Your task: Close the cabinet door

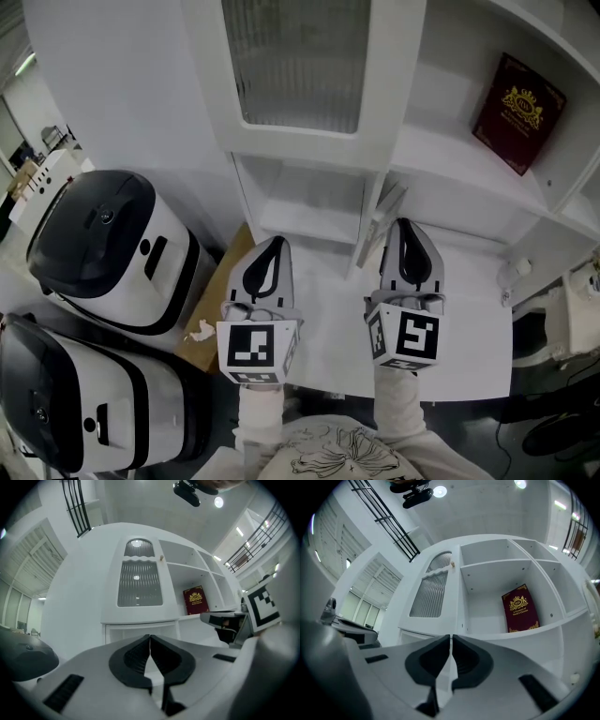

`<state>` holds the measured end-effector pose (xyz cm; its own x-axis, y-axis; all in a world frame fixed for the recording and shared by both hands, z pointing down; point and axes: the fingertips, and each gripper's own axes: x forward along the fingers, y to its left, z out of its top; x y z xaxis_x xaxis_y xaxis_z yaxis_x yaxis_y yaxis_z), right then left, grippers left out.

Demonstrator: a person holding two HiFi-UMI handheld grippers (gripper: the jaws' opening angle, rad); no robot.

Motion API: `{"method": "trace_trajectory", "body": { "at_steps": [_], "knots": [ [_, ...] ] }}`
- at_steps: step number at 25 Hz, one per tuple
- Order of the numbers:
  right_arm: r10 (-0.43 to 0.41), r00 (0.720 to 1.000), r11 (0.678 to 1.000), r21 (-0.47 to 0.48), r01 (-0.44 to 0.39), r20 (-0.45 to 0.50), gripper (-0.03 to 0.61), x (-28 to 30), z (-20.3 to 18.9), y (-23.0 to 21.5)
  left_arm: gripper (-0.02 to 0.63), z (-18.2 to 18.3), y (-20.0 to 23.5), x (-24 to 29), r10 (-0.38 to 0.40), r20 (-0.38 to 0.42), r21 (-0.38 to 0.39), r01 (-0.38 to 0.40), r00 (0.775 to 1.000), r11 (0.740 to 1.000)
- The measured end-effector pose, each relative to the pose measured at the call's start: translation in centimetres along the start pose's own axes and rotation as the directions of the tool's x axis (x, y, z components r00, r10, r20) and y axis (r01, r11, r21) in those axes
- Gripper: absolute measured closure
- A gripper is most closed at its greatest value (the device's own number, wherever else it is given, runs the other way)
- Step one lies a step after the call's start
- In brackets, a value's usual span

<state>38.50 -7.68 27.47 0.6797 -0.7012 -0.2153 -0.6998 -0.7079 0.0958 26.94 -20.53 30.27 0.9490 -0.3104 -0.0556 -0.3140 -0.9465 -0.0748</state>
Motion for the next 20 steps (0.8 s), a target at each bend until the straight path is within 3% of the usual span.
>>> {"method": "trace_trajectory", "body": {
  "at_steps": [20],
  "knots": [
    [-0.044, 0.999, 0.999, -0.028, 0.044, -0.008, 0.563, -3.7, 0.8, 0.3, 0.609, 0.9, -1.6, -1.9, -0.077, 0.024, -0.015, 0.077, 0.997, 0.997]
  ]
}}
